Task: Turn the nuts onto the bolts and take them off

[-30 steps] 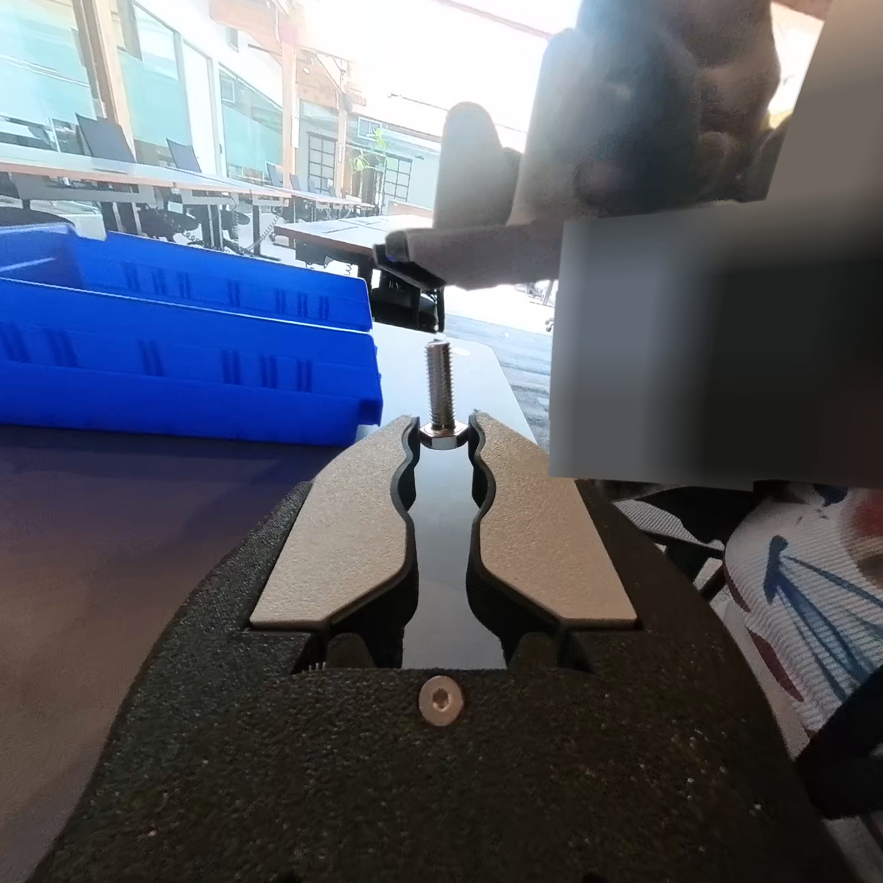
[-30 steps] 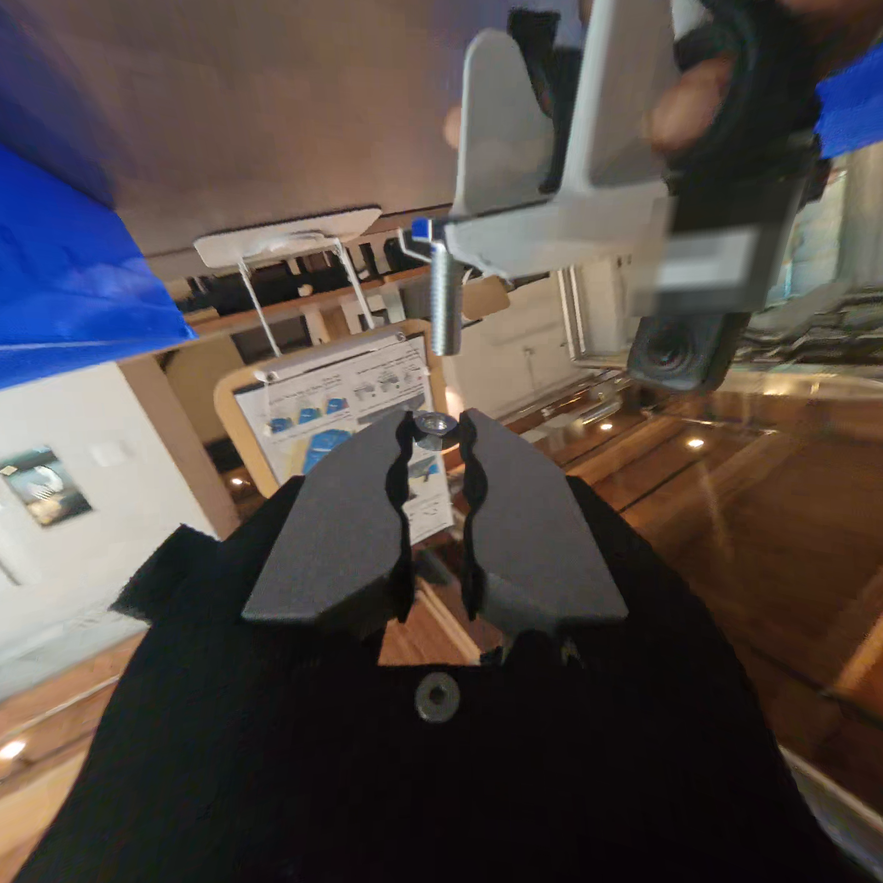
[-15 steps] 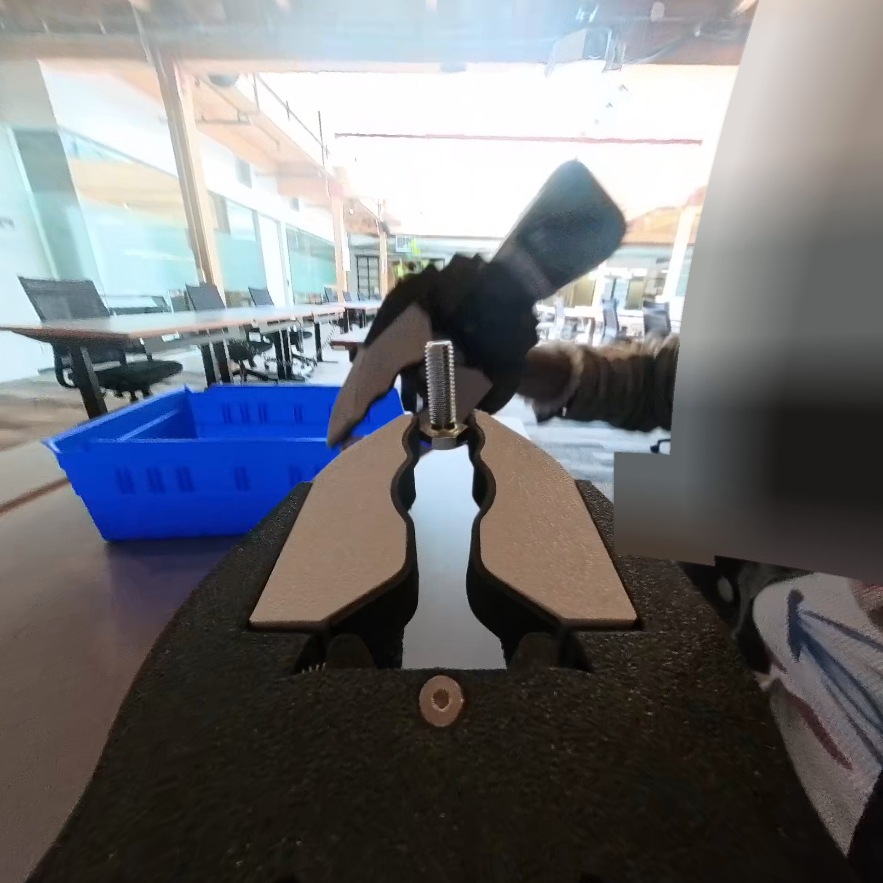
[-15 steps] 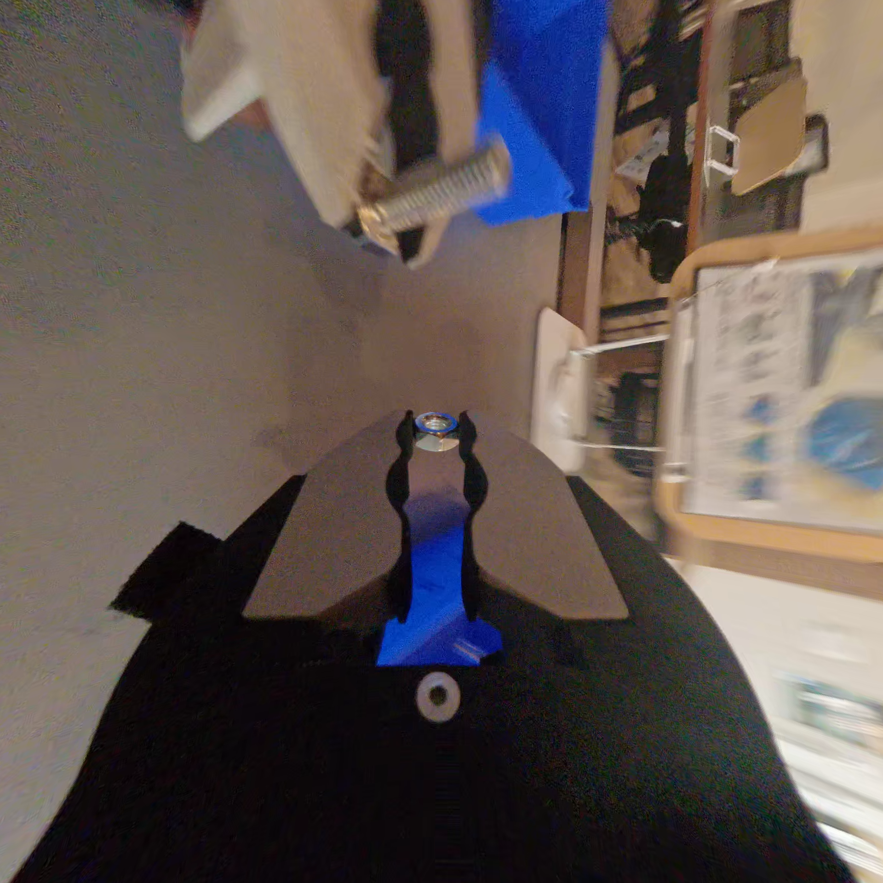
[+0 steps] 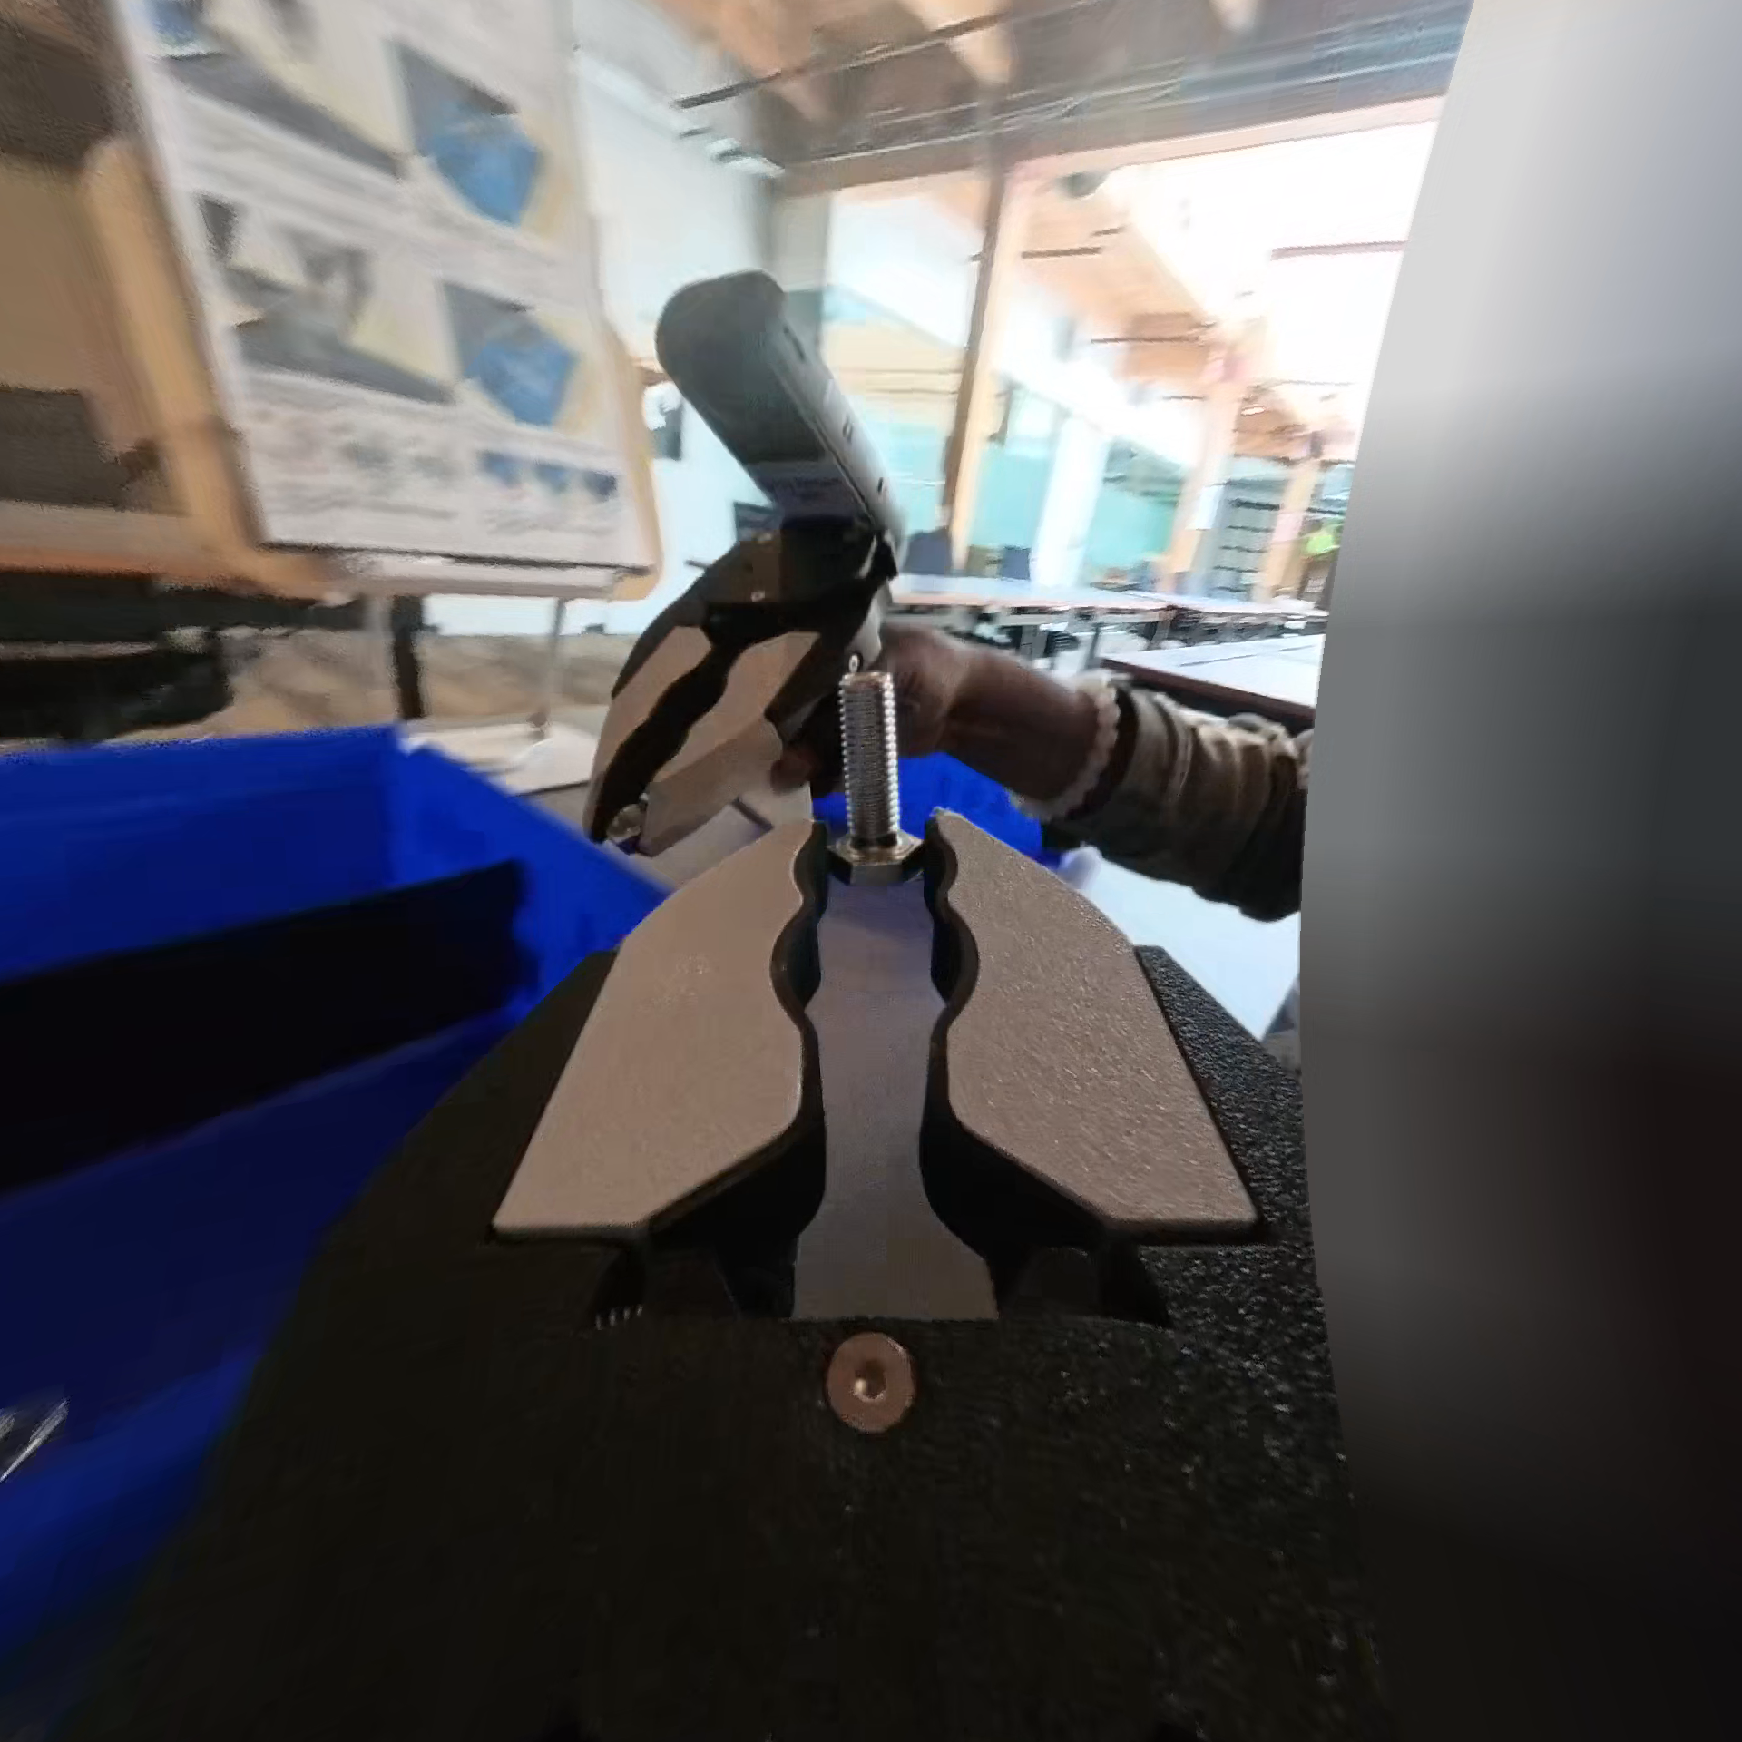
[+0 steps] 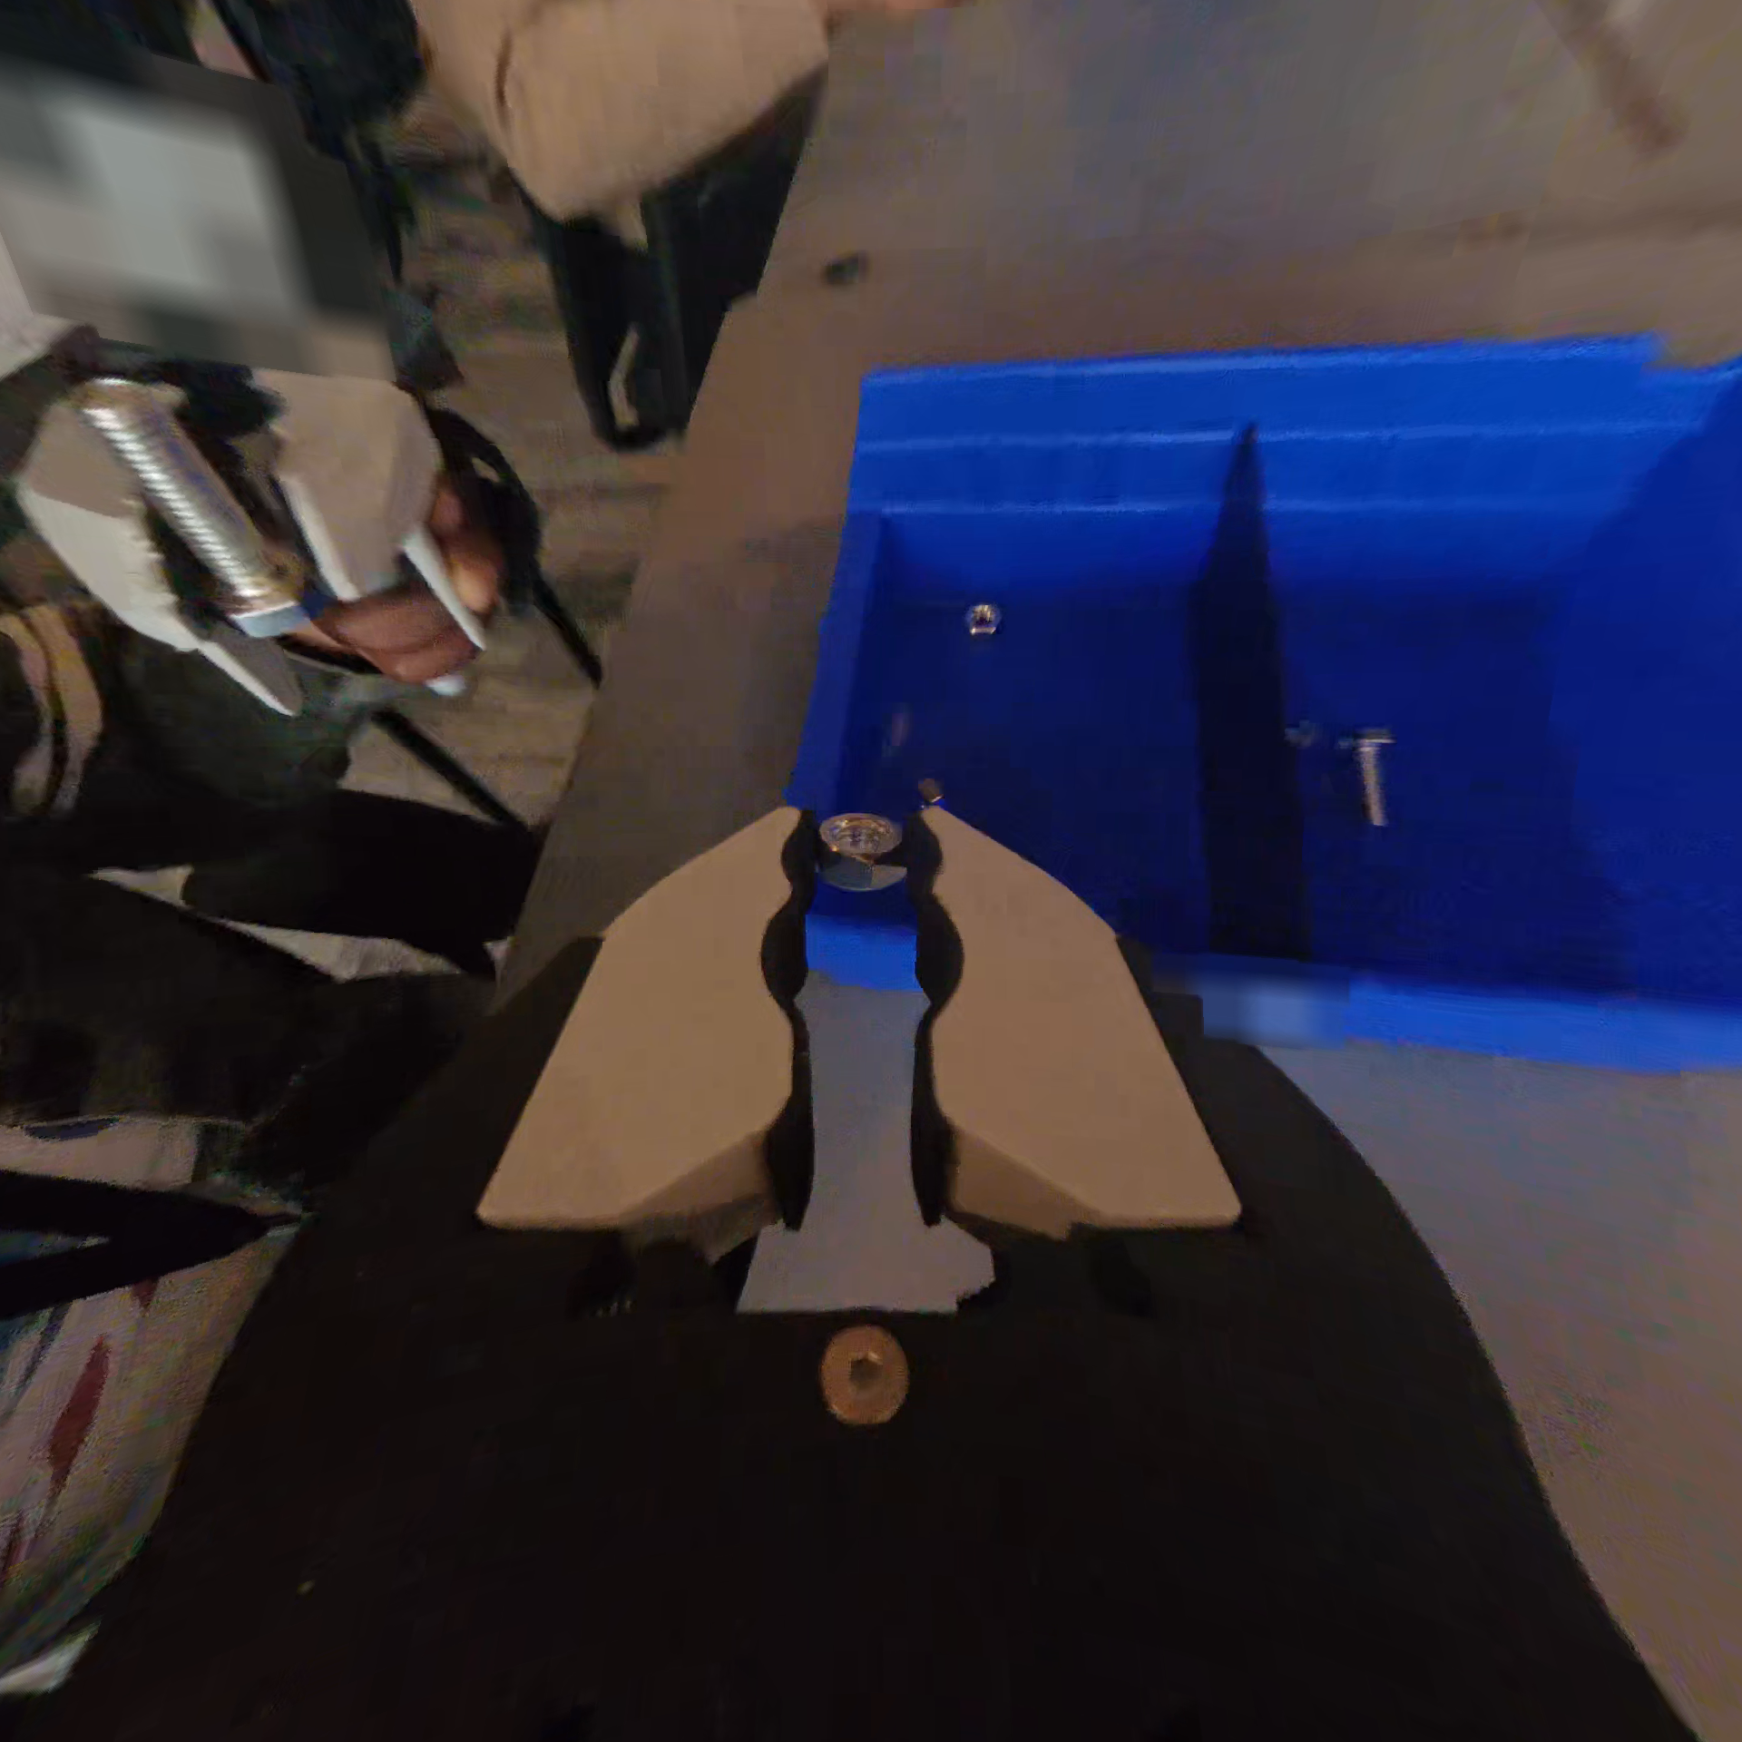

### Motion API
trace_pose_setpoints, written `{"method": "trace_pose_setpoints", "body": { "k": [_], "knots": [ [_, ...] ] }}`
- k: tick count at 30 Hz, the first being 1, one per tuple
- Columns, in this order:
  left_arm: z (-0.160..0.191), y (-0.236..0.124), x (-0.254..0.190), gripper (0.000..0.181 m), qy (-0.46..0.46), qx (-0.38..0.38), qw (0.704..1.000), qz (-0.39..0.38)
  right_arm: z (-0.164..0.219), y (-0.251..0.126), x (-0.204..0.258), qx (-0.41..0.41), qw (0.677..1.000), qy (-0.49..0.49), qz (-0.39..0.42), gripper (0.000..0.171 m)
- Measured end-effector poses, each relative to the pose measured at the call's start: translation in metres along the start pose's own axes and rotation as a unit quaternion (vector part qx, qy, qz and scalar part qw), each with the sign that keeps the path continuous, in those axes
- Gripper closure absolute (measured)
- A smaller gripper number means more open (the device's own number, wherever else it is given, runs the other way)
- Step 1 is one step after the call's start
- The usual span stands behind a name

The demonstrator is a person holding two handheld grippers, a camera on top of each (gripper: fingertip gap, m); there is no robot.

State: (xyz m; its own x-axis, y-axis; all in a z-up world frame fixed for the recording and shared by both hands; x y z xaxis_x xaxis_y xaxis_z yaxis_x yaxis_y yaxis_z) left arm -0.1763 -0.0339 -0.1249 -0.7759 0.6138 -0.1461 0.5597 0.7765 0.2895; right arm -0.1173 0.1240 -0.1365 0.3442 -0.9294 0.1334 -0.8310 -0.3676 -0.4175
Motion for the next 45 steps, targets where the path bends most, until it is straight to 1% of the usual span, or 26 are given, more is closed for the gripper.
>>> {"method": "trace_pose_setpoints", "body": {
  "k": [2, 4, 7, 9, 12, 14, 17, 19, 20, 21, 23, 26, 28, 29, 30, 32, 33, 35, 38, 41, 43, 45],
  "knots": [
    [0.001, -0.021, 0.01, 0.163, 0.008, 0.019, 0.999, -0.038, -0.001, 0.032, -0.013, 0.082, 0.996, 0.011, -0.016, 0.153],
    [0.005, -0.033, 0.017, 0.163, 0.025, 0.039, 0.997, -0.062, -0.002, 0.057, -0.021, 0.159, 0.986, 0.023, -0.035, 0.153],
    [0.012, -0.041, 0.023, 0.163, 0.038, 0.055, 0.995, -0.074, -0.003, 0.08, -0.029, 0.273, 0.961, 0.012, -0.05, 0.153],
    [0.016, -0.044, 0.027, 0.163, 0.046, 0.064, 0.994, -0.079, -0.002, 0.093, -0.03, 0.342, 0.937, 0.001, -0.063, 0.153],
    [0.018, -0.049, 0.031, 0.163, 0.04, 0.055, 0.995, -0.078, 0.007, 0.112, -0.035, 0.428, 0.901, -0.008, -0.071, 0.153],
    [0.019, -0.051, 0.032, 0.163, 0.036, 0.046, 0.996, -0.074, 0.015, 0.126, -0.037, 0.454, 0.888, -0.004, -0.077, 0.153],
    [0.023, -0.053, 0.037, 0.163, 0.042, 0.049, 0.995, -0.082, 0.023, 0.138, -0.043, 0.46, 0.885, -0.012, -0.077, 0.153],
    [0.026, -0.055, 0.038, 0.163, 0.035, 0.055, 0.995, -0.075, 0.023, 0.139, -0.047, 0.447, 0.891, -0.038, -0.075, 0.13],
    [0.026, -0.055, 0.039, 0.163, 0.036, 0.056, 0.995, -0.075, 0.02, 0.138, -0.049, 0.436, 0.895, -0.058, -0.08, 0.122],
    [0.026, -0.056, 0.039, 0.163, 0.039, 0.057, 0.995, -0.077, 0.017, 0.136, -0.049, 0.42, 0.899, -0.087, -0.091, 0.119],
    [0.024, -0.058, 0.038, 0.163, 0.048, 0.06, 0.994, -0.077, 0.013, 0.129, -0.047, 0.4, 0.897, -0.146, -0.121, 0.119],
    [0.02, -0.06, 0.034, 0.163, 0.06, 0.057, 0.994, -0.068, 0.006, 0.117, -0.035, 0.375, 0.873, -0.251, -0.185, 0.119],
    [0.018, -0.06, 0.032, 0.163, 0.062, 0.057, 0.994, -0.068, -0.003, 0.125, -0.032, 0.339, 0.868, -0.318, -0.178, 0.129],
    [0.017, -0.06, 0.031, 0.163, 0.063, 0.056, 0.994, -0.068, -0.007, 0.133, -0.032, 0.32, 0.873, -0.328, -0.164, 0.139],
    [0.016, -0.061, 0.031, 0.163, 0.064, 0.057, 0.994, -0.068, -0.009, 0.142, -0.033, 0.313, 0.882, -0.316, -0.154, 0.144],
    [0.016, -0.062, 0.03, 0.163, 0.066, 0.057, 0.994, -0.069, -0.007, 0.158, -0.037, 0.325, 0.903, -0.25, -0.127, 0.135],
    [0.015, -0.062, 0.03, 0.163, 0.066, 0.056, 0.994, -0.068, -0.005, 0.166, -0.038, 0.333, 0.912, -0.207, -0.118, 0.125],
    [0.014, -0.063, 0.03, 0.163, 0.064, 0.054, 0.994, -0.067, 0.003, 0.178, -0.043, 0.334, 0.926, -0.155, -0.089, 0.12],
    [0.013, -0.065, 0.03, 0.163, 0.065, 0.053, 0.994, -0.066, 0.01, 0.188, -0.049, 0.327, 0.936, -0.125, -0.039, 0.115],
    [0.011, -0.067, 0.029, 0.163, 0.056, 0.045, 0.996, -0.058, 0.005, 0.196, -0.052, 0.29, 0.952, -0.095, -0.001, 0.116],
    [0.011, -0.068, 0.029, 0.163, 0.051, 0.04, 0.996, -0.055, 0.006, 0.198, -0.056, 0.285, 0.954, -0.085, 0.023, 0.118],
    [0.011, -0.069, 0.029, 0.163, 0.046, 0.036, 0.997, -0.052, 0.008, 0.201, -0.055, 0.279, 0.957, -0.072, 0.025, 0.118]
  ]
}}
Point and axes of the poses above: each gripper's, where its closed fingertips meet, y out along the fingers, z out of its underside, x = y × z across the jaws, the point moved 5 cm from there along -y, back along the fingers, and after that the axes turned 9 degrees about -x, right-handed, at the moved point
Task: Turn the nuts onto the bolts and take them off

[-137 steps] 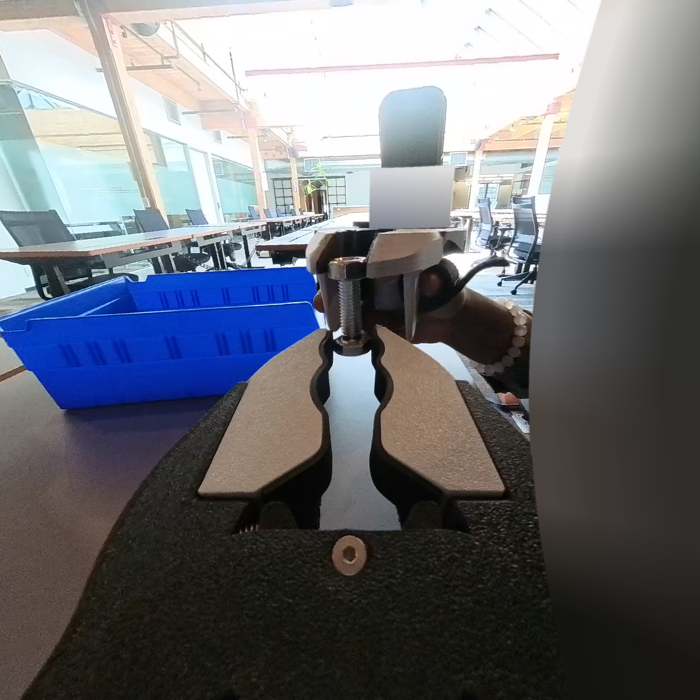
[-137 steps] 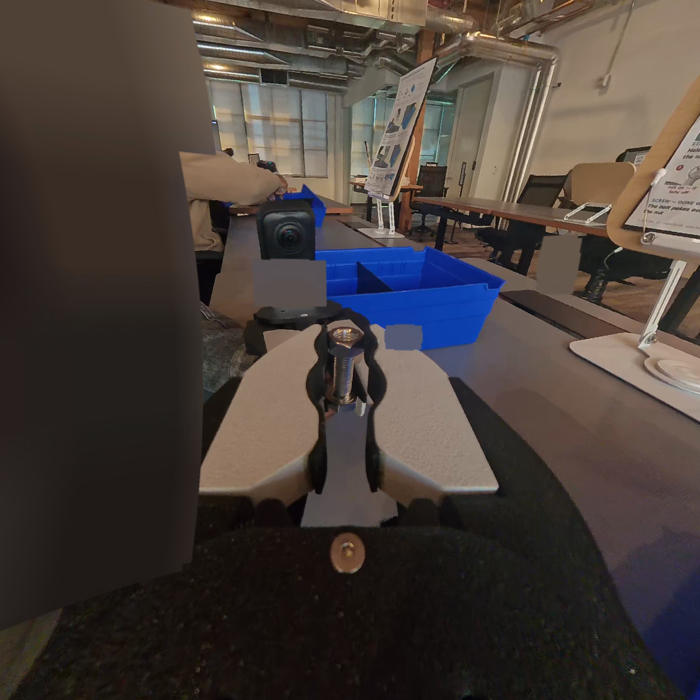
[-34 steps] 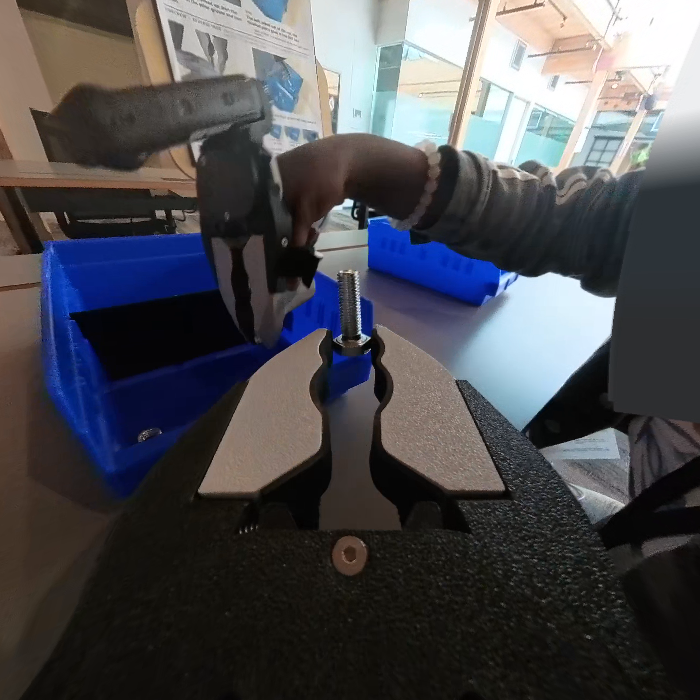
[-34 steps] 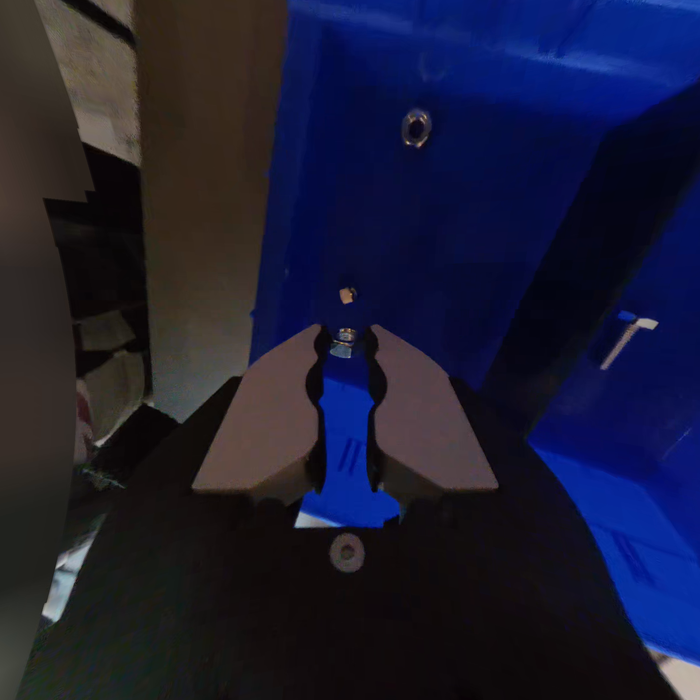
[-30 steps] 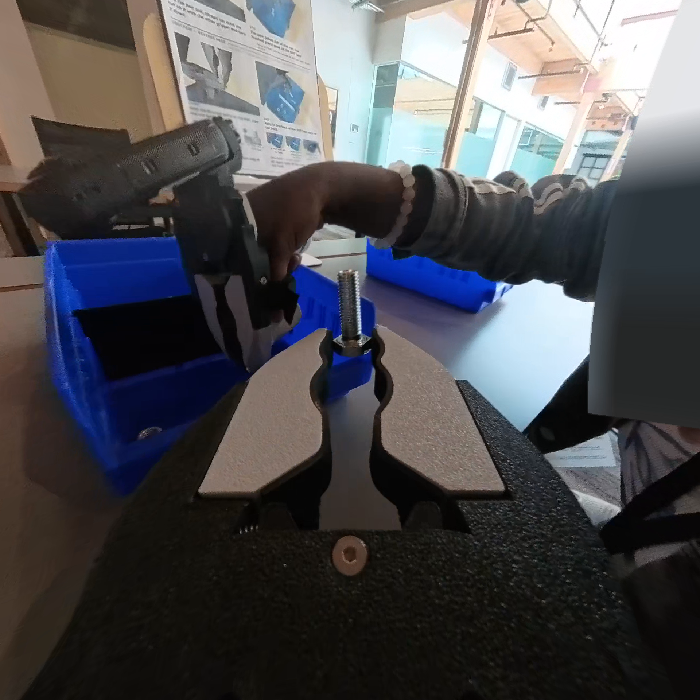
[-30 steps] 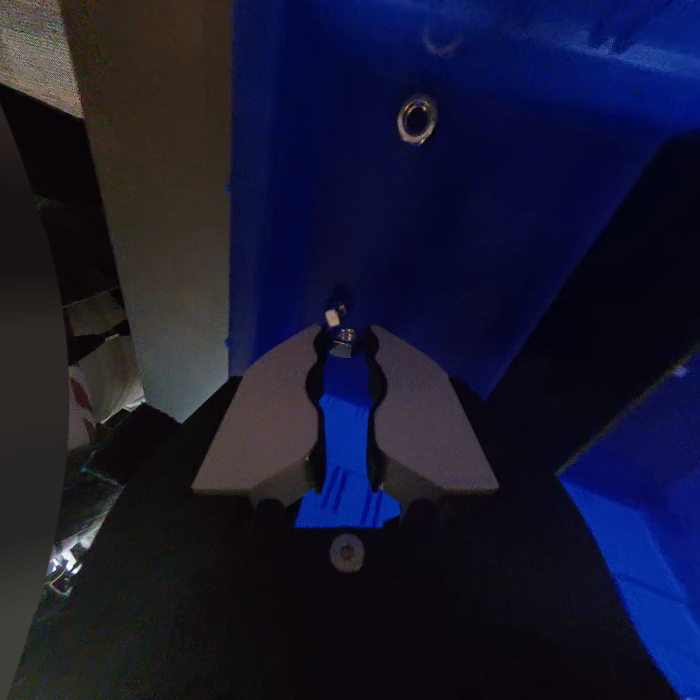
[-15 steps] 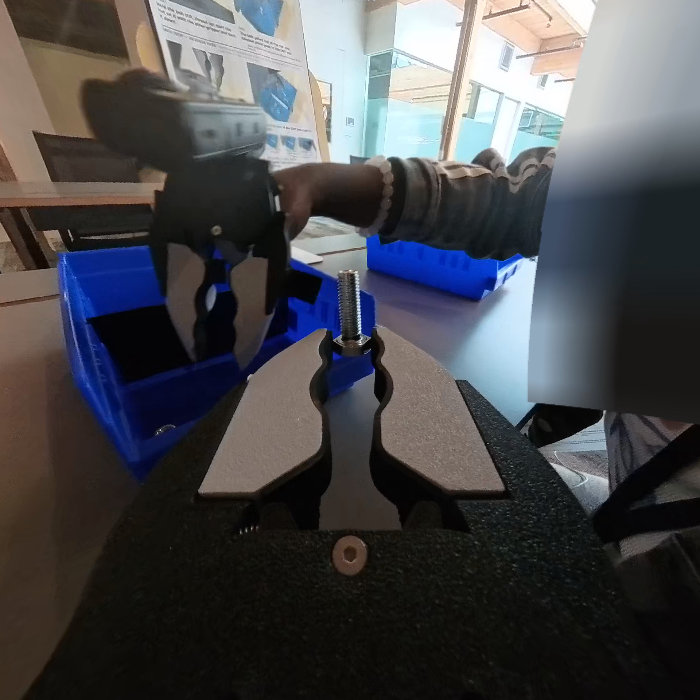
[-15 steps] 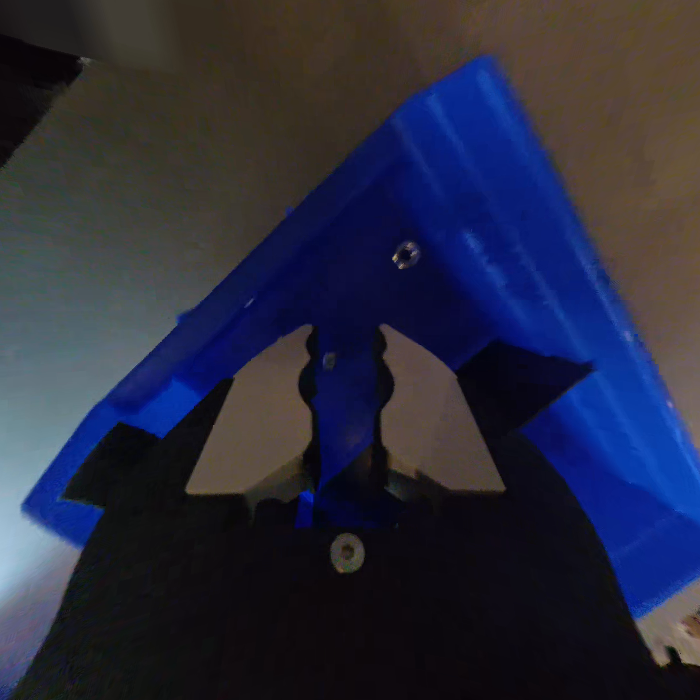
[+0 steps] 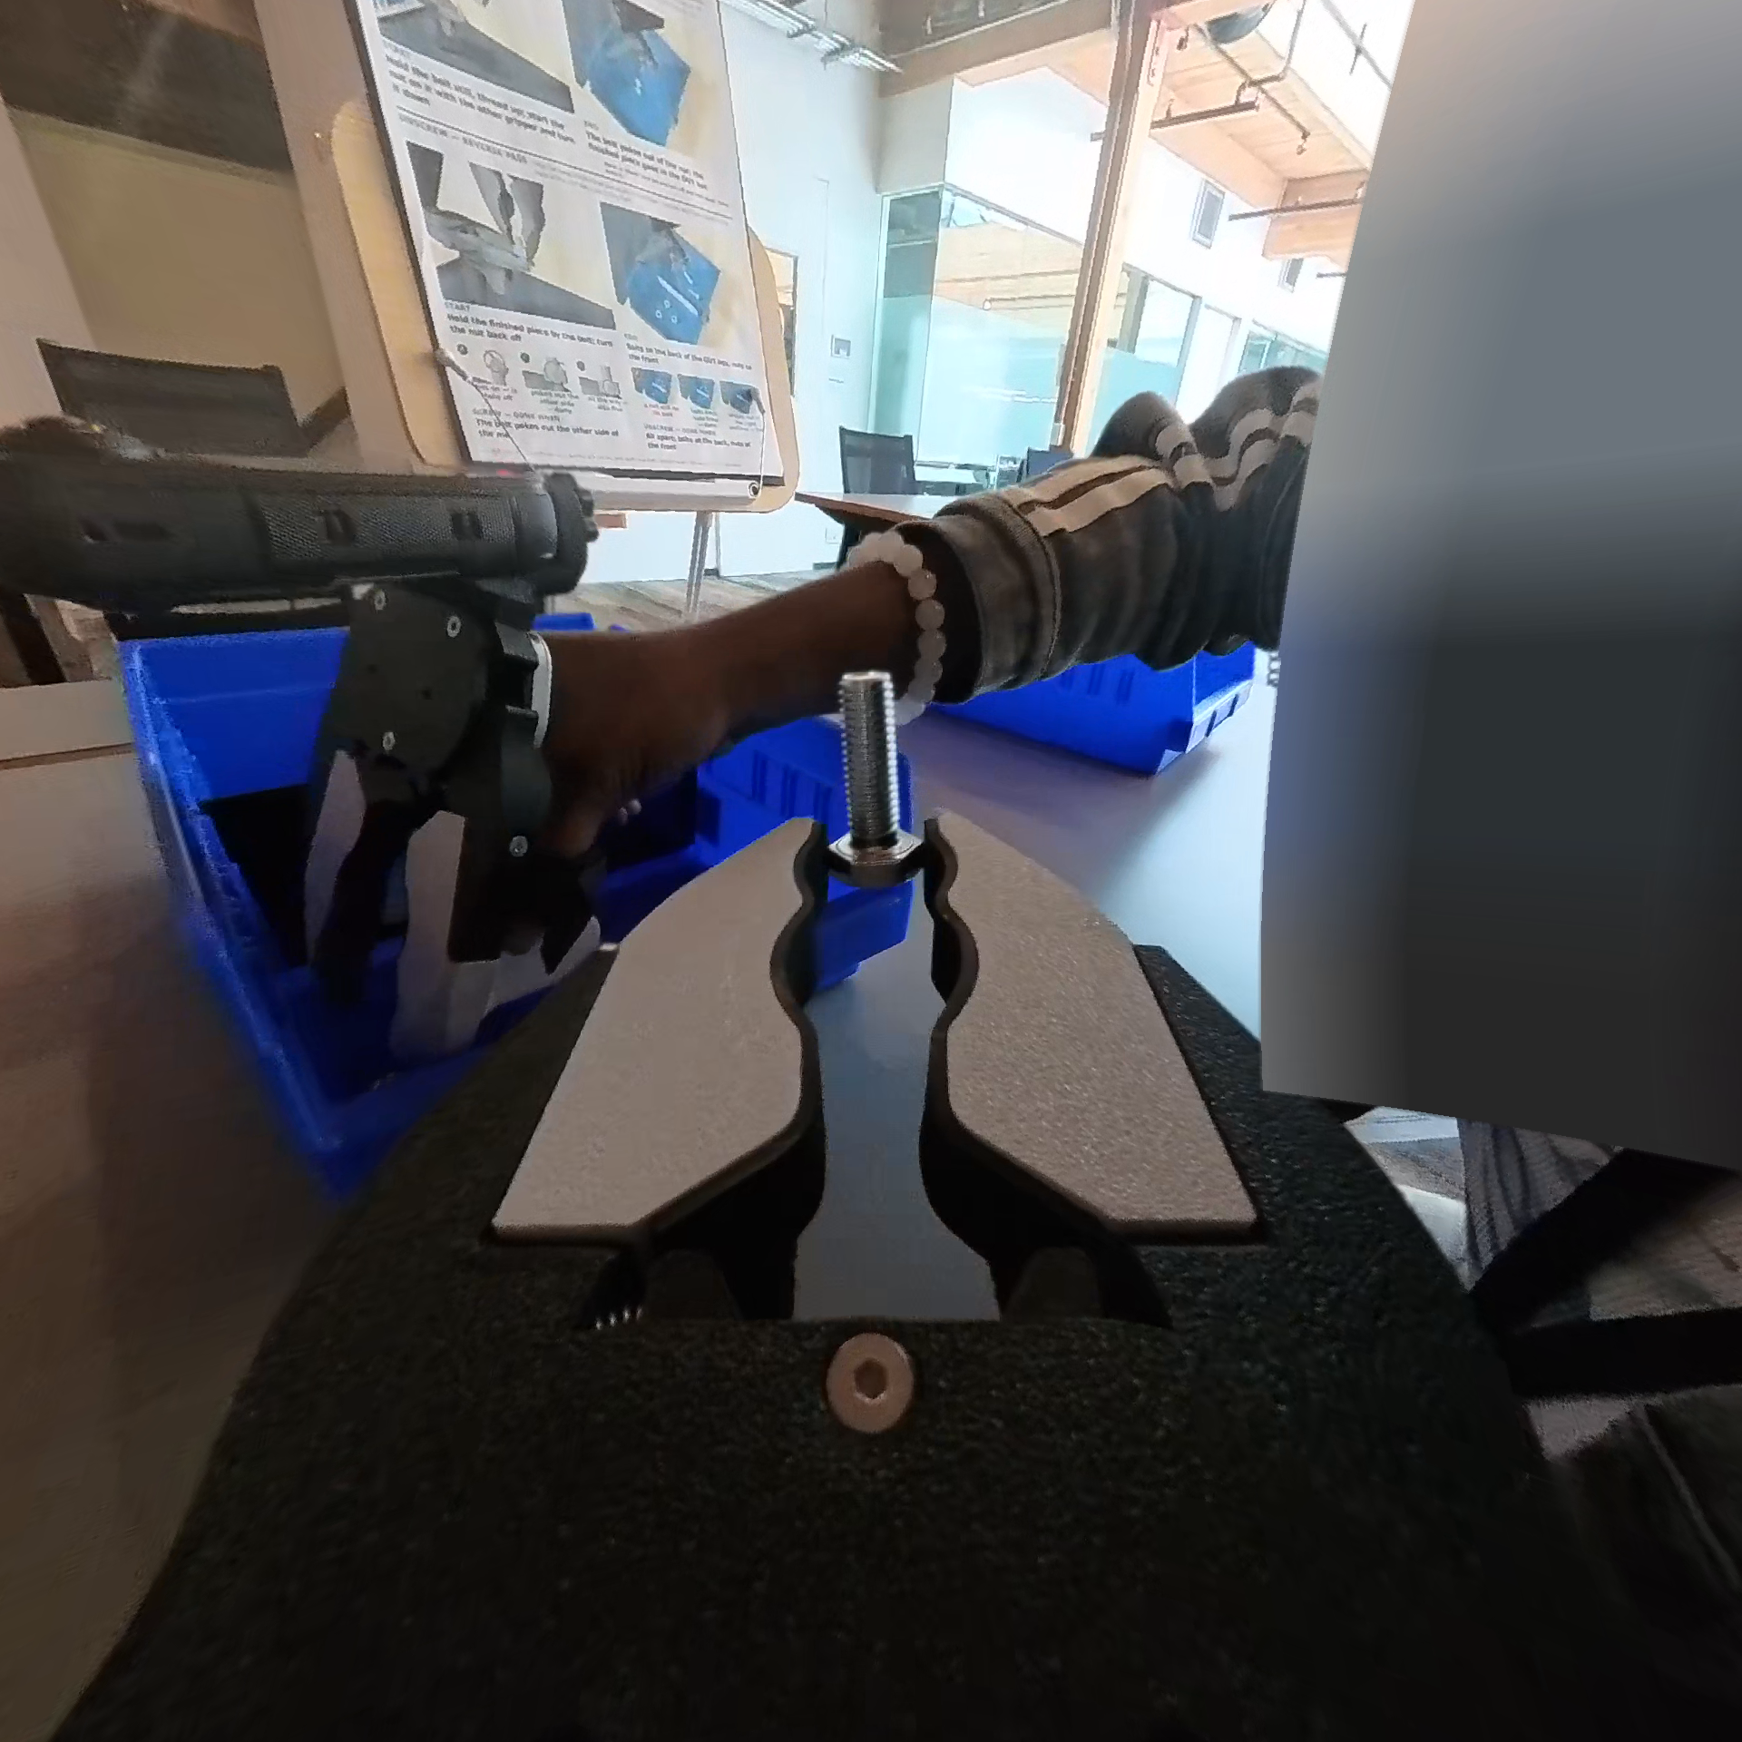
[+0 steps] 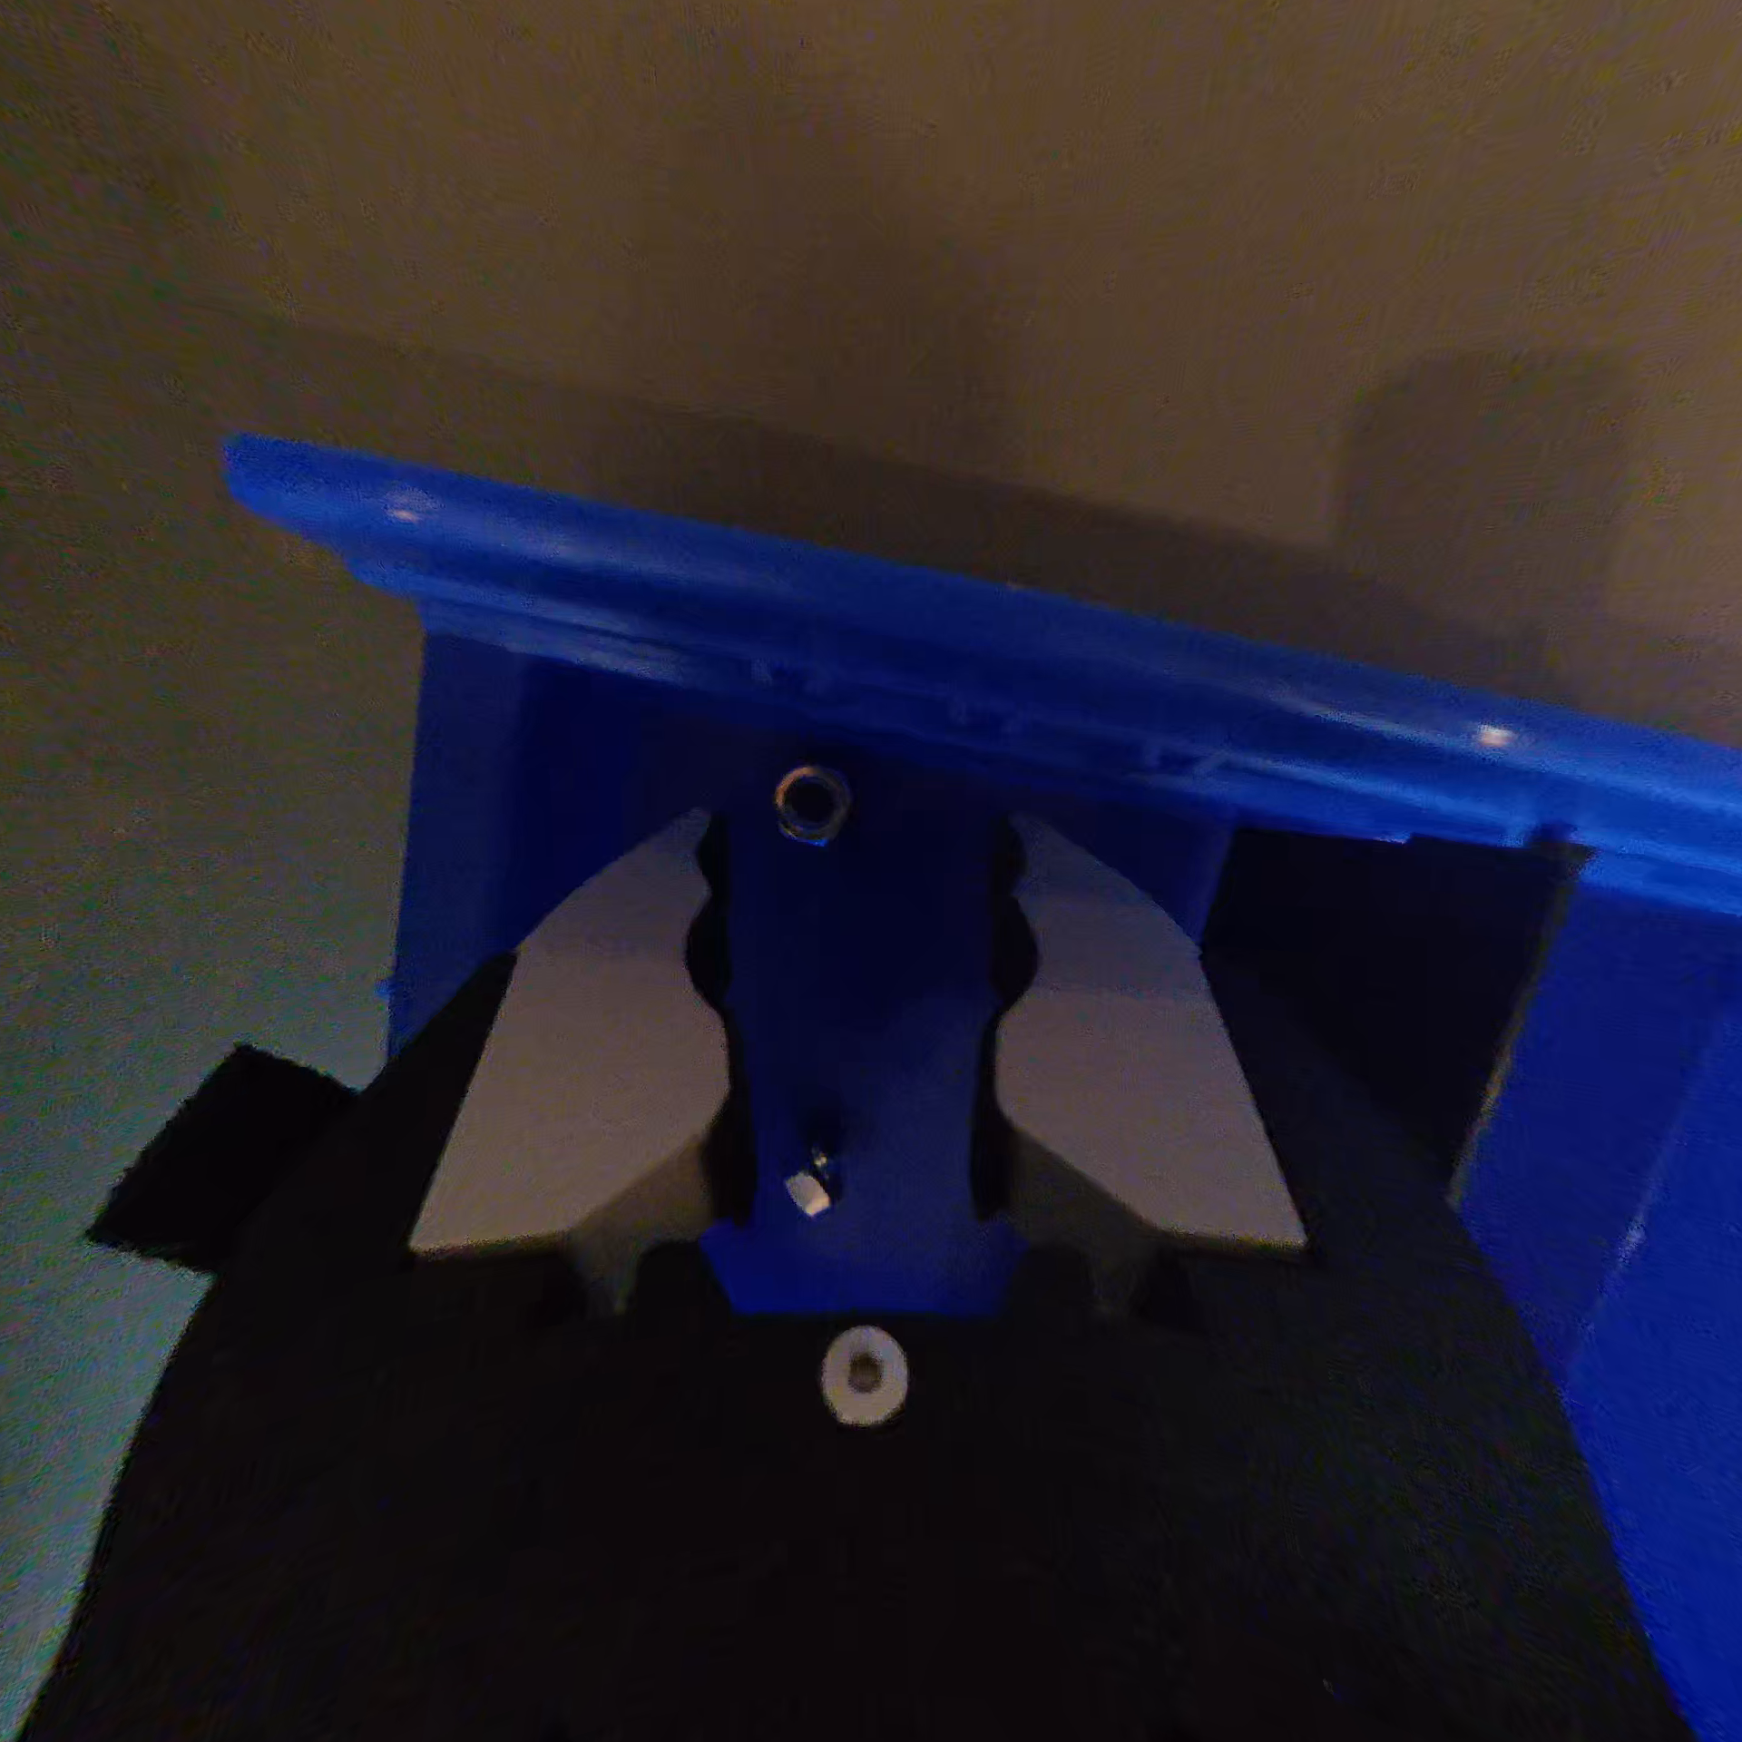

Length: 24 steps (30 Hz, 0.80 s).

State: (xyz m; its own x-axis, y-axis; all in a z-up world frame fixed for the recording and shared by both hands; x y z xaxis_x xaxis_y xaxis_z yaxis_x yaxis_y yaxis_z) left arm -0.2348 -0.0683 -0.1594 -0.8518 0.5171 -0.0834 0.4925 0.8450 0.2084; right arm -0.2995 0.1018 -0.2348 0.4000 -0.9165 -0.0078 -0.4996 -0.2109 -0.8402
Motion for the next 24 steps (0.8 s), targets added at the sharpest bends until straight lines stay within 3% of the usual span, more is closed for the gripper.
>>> {"method": "trace_pose_setpoints", "body": {
  "k": [8, 10, 14, 19, 24],
  "knots": [
    [0.003, -0.009, 0.009, 0.163, -0.005, 0.002, 1.0, -0.016, 0.001, 0.016, 0.004, 0.007, 1.0, -0.008, 0.002, 0.128],
    [0.003, -0.01, 0.011, 0.163, -0.006, 0.001, 1.0, -0.017, 0.001, 0.016, 0.003, 0.005, 1.0, -0.02, 0.0, 0.153],
    [0.006, -0.011, 0.014, 0.163, -0.001, 0.01, 1.0, -0.026, 0.001, 0.009, 0.001, 0.013, 0.999, -0.05, 0.005, 0.154],
    [0.011, 0.001, 0.007, 0.163, 0.01, 0.023, 1.0, -0.018, -0.008, -0.064, 0.017, -0.075, 0.996, -0.054, -0.013, 0.155],
    [0.015, 0.042, -0.024, 0.163, 0.012, 0.021, 0.998, 0.052, 0.026, -0.165, 0.055, -0.146, 0.988, -0.053, -0.02, 0.155]
  ]
}}
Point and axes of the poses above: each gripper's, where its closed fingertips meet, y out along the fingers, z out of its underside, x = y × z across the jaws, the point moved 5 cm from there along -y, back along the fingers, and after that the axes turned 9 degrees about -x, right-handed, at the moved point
